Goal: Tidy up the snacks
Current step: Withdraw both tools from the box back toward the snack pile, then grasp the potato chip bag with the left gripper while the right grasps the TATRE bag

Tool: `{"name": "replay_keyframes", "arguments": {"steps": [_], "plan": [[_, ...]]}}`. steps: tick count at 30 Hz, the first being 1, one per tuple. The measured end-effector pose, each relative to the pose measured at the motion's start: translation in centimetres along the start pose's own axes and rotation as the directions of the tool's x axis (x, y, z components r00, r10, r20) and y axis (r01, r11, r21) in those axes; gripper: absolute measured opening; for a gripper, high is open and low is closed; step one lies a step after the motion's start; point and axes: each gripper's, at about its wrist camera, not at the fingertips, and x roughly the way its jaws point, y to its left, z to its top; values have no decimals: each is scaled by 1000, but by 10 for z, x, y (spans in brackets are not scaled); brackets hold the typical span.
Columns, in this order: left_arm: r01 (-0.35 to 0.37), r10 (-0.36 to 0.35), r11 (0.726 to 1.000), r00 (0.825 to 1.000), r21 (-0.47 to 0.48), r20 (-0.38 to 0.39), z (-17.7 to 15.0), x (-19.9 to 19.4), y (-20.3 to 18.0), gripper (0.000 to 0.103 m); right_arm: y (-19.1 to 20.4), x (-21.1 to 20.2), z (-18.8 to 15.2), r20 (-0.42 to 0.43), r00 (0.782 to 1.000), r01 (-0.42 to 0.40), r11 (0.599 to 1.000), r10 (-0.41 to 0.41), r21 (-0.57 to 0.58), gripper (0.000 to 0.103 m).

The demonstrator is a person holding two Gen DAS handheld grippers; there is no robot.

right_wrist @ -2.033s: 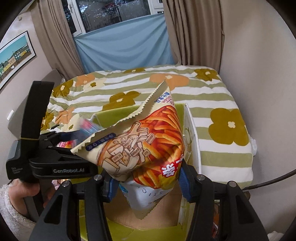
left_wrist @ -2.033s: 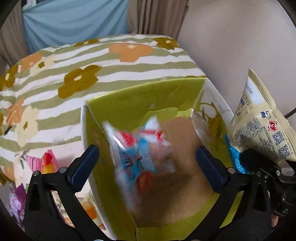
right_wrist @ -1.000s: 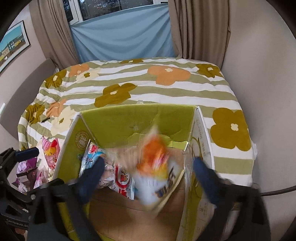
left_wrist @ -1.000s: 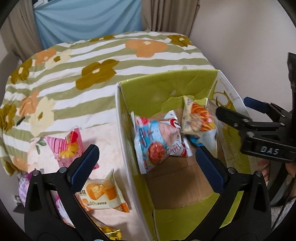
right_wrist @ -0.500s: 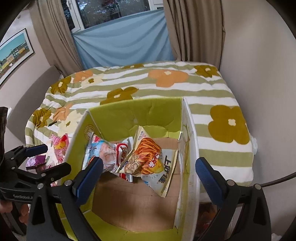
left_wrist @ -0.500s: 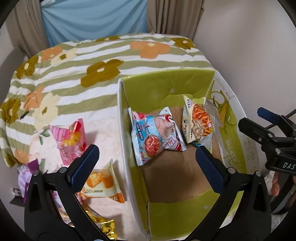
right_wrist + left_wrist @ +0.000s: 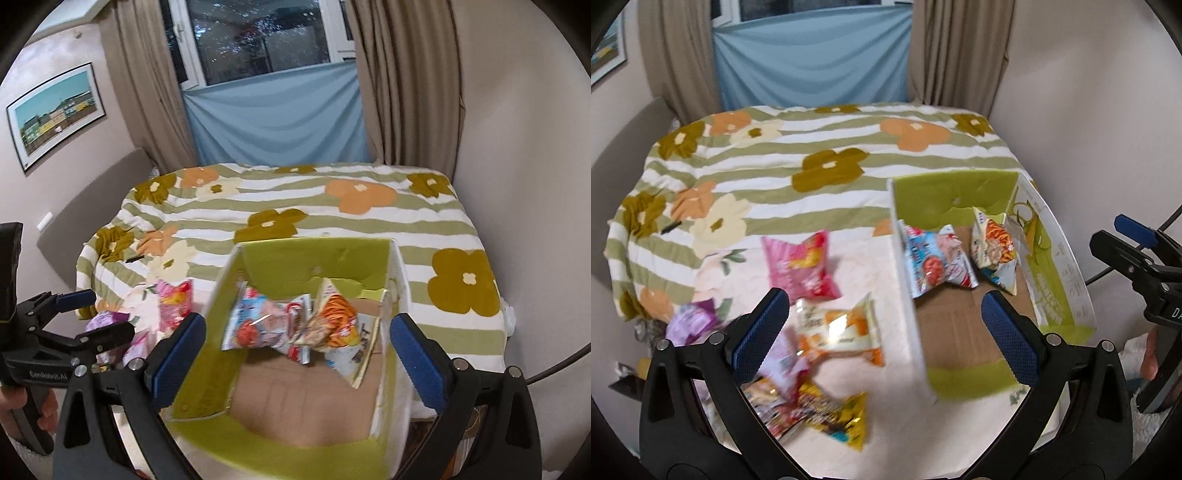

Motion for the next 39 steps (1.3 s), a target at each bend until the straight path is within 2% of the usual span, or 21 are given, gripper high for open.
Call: {"name": "replay_keyframes", "arguments": {"steps": [7, 11, 19, 25, 31, 39], "plan": [[-29, 31, 999, 998, -30, 54, -43, -58, 77, 103, 72, -29, -21, 29, 999, -24, 1000, 25, -18, 100], [-36, 40, 997, 998, -62, 57, -69, -81, 125, 103, 122, -36, -38, 40, 998, -47, 999, 47, 5, 100], [-58, 60, 996, 998, -68, 28, -129, -100, 206, 103, 213, -30, -87, 11, 999, -48, 999, 48, 17, 100], [-33, 31, 998, 998, -53, -45, -176, -80, 242, 103, 263, -11, -124, -39, 997, -69, 997, 70, 25, 100], [-9, 7, 1000, 994, -22, -107, -209, -50, 253, 103, 293, 13, -148, -92, 994, -64, 997, 67, 32, 100], [-68, 73, 997, 983, 31, -167, -237, 3, 253, 103, 303, 64, -177, -201, 977, -65, 996, 77, 67, 100]]}}
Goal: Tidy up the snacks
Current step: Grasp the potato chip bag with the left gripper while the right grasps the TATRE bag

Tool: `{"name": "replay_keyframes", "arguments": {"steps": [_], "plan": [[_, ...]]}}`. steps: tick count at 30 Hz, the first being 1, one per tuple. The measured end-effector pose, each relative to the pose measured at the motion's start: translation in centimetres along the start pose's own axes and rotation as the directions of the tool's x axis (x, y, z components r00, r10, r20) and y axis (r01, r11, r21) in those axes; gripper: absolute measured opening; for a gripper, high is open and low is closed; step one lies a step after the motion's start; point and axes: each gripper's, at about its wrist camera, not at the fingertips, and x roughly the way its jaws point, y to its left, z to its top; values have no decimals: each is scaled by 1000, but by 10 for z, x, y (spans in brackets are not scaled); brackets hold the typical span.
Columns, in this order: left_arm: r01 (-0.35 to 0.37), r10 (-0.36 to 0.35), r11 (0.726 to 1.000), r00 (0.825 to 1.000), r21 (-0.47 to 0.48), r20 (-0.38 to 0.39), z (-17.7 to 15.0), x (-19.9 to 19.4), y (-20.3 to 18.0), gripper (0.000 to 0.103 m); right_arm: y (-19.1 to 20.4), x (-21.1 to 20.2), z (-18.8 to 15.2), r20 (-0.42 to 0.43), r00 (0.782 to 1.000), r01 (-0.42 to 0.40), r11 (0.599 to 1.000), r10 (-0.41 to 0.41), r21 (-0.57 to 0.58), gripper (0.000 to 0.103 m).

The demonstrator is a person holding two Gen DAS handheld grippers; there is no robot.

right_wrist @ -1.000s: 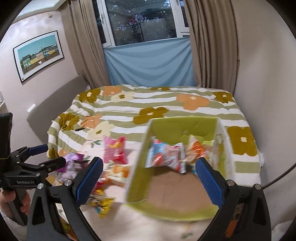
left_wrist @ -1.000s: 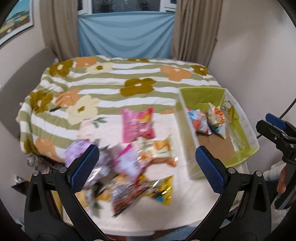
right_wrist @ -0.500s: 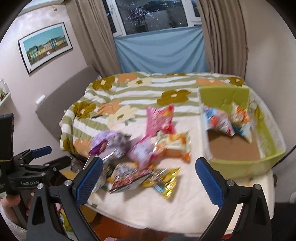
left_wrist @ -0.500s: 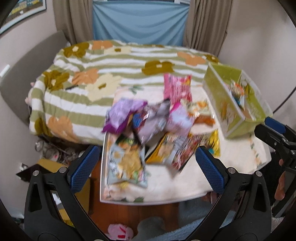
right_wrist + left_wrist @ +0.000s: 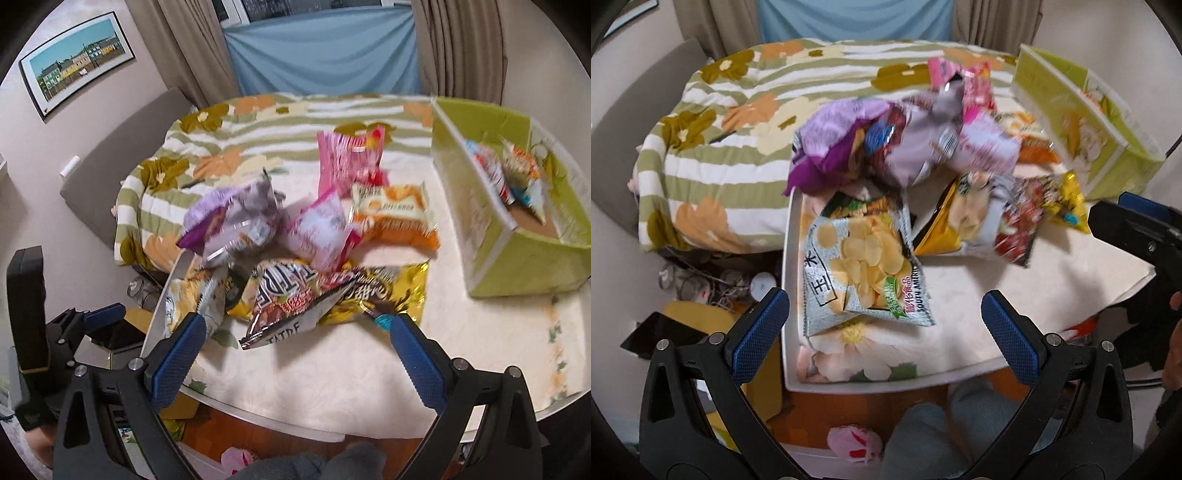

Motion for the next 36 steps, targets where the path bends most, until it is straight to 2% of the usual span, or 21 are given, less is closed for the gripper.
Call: {"name": "replay_keyframes", "arguments": {"steps": [6, 15, 24, 25, 30, 33, 36], "plan": [[-62, 62, 998, 998, 11, -4, 1, 33, -5, 103, -5, 41, 0, -70, 997, -31, 999, 32, 26, 100], [-115, 115, 993, 993, 15, -33, 15, 65, 1, 103, -7, 69, 4, -60, 997, -46, 999, 47, 12, 99], [-124, 125, 992, 989, 14, -79, 22, 87, 8, 91, 4, 82, 12, -49, 999, -26, 988, 19, -151, 100], [-123, 124, 992, 989, 12, -82, 22, 88, 9, 87, 7, 84, 14, -63, 998, -36, 982, 25, -184, 100], [-120, 121, 993, 988, 14, -92, 23, 92, 13, 86, 14, 96, 24, -130, 991, -67, 943, 25, -327, 100], [-116, 115, 993, 989, 3, -96, 23, 93, 14, 84, 13, 105, 27, -175, 983, -105, 933, 46, -344, 100], [-108, 107, 994, 989, -10, -104, 22, 91, 14, 81, 10, 113, 31, -199, 977, -143, 939, 83, -312, 100]]}}
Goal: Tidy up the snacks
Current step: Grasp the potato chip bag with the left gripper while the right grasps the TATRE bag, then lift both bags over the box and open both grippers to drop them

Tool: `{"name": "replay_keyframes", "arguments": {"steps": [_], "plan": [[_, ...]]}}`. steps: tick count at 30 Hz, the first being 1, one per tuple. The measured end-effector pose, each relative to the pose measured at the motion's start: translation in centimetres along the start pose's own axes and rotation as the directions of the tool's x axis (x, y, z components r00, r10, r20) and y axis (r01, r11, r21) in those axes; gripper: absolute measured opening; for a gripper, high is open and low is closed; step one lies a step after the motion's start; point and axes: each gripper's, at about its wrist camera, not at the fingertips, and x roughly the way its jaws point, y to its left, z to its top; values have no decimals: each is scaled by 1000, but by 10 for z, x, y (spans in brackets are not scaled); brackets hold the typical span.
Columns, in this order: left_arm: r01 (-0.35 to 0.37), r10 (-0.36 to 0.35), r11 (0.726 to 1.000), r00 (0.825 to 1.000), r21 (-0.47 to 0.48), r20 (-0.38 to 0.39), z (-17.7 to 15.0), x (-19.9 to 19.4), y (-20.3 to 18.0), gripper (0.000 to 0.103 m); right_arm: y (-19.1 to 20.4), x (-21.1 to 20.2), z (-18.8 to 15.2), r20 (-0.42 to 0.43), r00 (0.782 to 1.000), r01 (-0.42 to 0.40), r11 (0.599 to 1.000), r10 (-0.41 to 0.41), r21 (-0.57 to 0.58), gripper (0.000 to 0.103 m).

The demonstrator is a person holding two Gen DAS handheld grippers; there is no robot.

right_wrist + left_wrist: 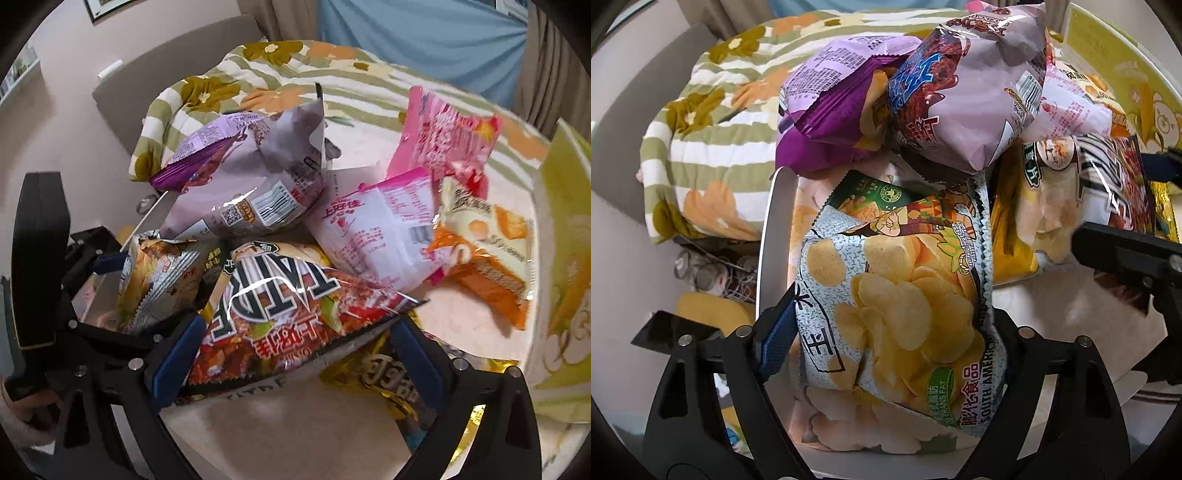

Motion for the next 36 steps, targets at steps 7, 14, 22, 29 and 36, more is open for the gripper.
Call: {"name": "replay_keyframes", "arguments": {"steps": [7, 14, 22, 29, 36], "plan": [[15, -15, 1000, 1000, -20, -10, 0, -3, 2, 72, -9, 8, 2, 40, 996, -84, 990, 80, 111, 97], [36, -36, 999, 999, -35, -15, -2, -7, 3, 70, -11, 6, -1, 33, 995, -100, 986, 97, 130, 70], [52, -52, 997, 999, -54, -8, -9, -26, 7, 70, -11, -12, -11, 52, 994, -99, 984, 92, 149, 63], [68, -68, 997, 998, -32, 19, -19, -53, 2, 70, -2, -34, -18, 80, 994, -92, 983, 80, 161, 63], [107, -106, 994, 992, -7, 67, -22, -90, -3, 70, 4, -70, -32, 133, 990, -63, 982, 40, 178, 63]]}}
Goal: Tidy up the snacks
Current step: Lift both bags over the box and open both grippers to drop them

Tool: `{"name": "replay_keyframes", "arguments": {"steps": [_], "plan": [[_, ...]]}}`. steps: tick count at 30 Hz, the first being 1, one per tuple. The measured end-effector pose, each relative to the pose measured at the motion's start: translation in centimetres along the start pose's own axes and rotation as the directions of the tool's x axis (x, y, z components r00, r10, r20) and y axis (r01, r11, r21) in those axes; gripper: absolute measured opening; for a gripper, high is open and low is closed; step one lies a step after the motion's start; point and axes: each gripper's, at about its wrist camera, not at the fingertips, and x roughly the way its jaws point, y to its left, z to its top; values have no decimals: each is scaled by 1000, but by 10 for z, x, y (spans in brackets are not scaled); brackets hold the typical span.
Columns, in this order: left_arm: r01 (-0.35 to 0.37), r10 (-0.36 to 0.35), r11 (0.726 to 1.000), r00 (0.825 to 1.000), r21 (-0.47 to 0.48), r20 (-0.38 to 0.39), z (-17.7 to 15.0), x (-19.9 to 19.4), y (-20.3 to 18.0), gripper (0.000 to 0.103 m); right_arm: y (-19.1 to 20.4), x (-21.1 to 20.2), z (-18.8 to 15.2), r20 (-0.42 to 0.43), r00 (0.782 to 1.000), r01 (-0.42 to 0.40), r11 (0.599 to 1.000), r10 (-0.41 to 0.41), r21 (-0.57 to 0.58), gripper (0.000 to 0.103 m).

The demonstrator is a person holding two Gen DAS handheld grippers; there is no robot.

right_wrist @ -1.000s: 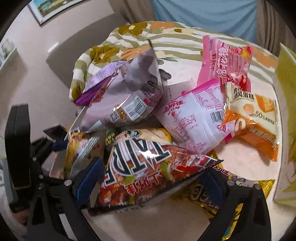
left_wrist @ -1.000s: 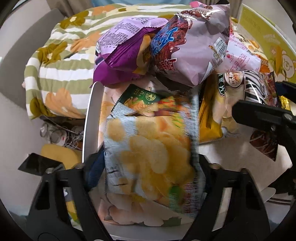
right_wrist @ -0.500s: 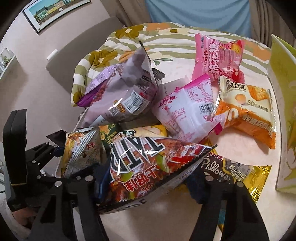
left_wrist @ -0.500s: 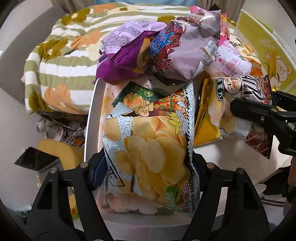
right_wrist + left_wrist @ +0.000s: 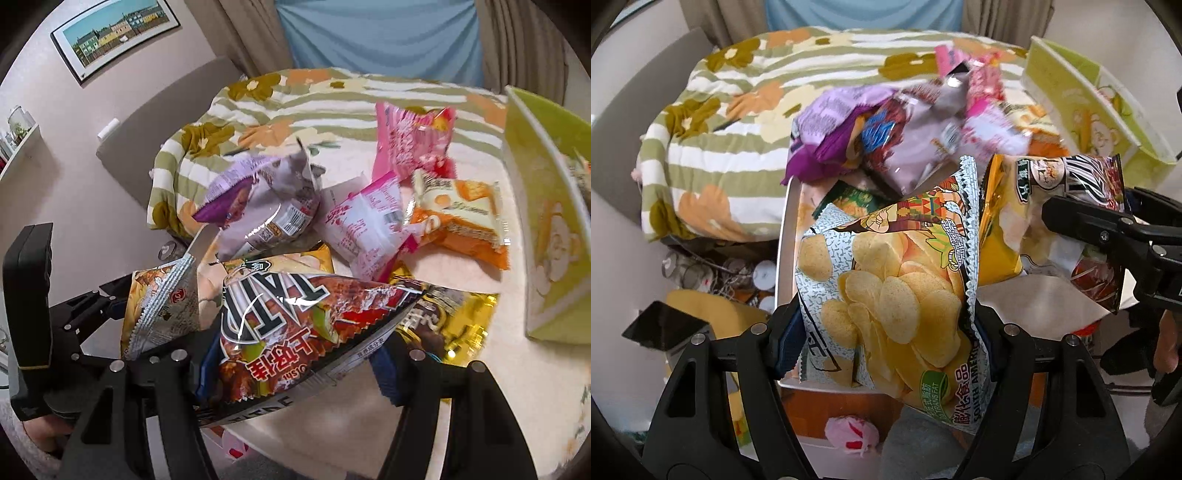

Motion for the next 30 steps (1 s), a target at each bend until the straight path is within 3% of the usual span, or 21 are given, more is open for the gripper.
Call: {"name": "replay_keyframes", "arguments": {"steps": [7, 13, 23, 30], "plan": [[38, -43, 998, 995, 56, 91, 18, -45, -18, 70, -2, -51, 0, 84, 994, 64, 996, -69, 63, 63], [72, -91, 992, 980, 108, 175, 47, -80, -54, 70, -25, -102, 8, 172, 977, 105, 988, -124, 113, 63], [129, -180, 973, 943, 191, 279, 125, -107, -179, 70, -116, -181, 21, 253, 944, 169, 969, -212, 180, 63], [179, -237, 956, 938, 232, 254, 174, -84, -276, 71, -192, -222, 21, 266, 929, 209, 957, -258, 200, 63]]}}
